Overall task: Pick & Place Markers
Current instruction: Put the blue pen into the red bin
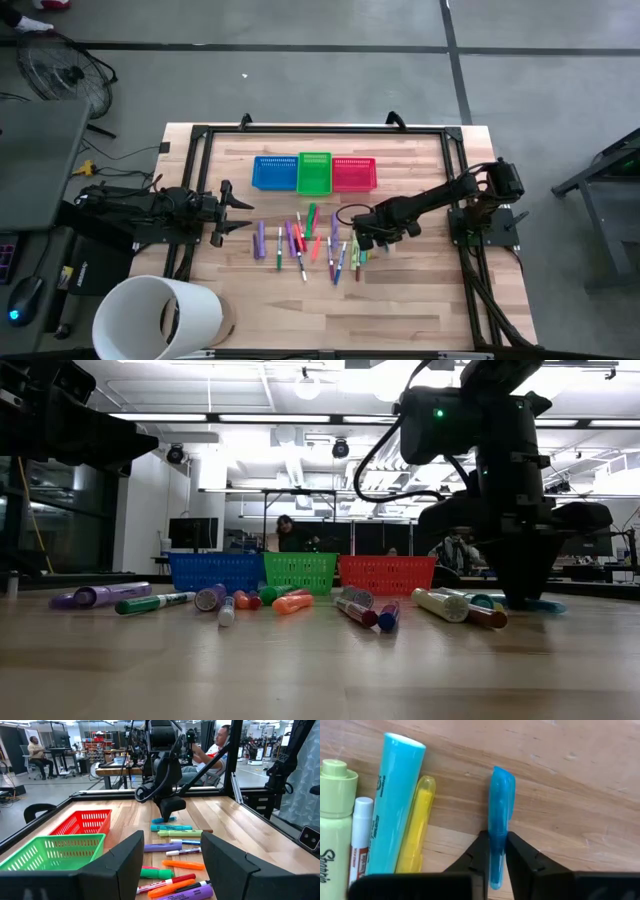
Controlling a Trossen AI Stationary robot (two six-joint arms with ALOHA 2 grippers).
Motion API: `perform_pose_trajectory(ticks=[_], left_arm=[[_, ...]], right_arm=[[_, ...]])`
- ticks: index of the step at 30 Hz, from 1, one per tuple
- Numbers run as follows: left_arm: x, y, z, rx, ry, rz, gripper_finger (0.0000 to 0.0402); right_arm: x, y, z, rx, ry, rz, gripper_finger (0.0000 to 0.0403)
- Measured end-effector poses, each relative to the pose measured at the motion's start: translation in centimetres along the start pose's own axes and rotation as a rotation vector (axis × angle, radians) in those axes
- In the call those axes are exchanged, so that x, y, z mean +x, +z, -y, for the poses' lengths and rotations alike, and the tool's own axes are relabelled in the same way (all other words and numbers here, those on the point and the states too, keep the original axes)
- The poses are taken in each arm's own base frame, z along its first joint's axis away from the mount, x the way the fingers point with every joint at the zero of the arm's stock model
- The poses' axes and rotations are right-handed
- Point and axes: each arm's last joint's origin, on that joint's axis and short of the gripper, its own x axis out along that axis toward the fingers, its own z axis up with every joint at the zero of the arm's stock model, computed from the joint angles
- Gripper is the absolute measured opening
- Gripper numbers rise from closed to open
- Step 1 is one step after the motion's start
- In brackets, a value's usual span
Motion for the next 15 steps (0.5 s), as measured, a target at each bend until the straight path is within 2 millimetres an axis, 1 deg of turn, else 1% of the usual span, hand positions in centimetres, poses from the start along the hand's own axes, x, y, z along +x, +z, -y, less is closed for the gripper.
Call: perform_pose_trajectory(ticks=[10, 15], left_arm=[[0.00, 0.00, 0.00, 0.000, 0.000, 0.000, 0.0195], [0.00, -0.01, 0.00, 0.000, 0.000, 0.000, 0.0195]], right_arm=[[-0.11, 0.00, -0.10, -0.060, 0.007, -0.022, 0.0029], [-0.89, 0.21, -0.58, -0.093, -0.002, -0.030, 0.0029]])
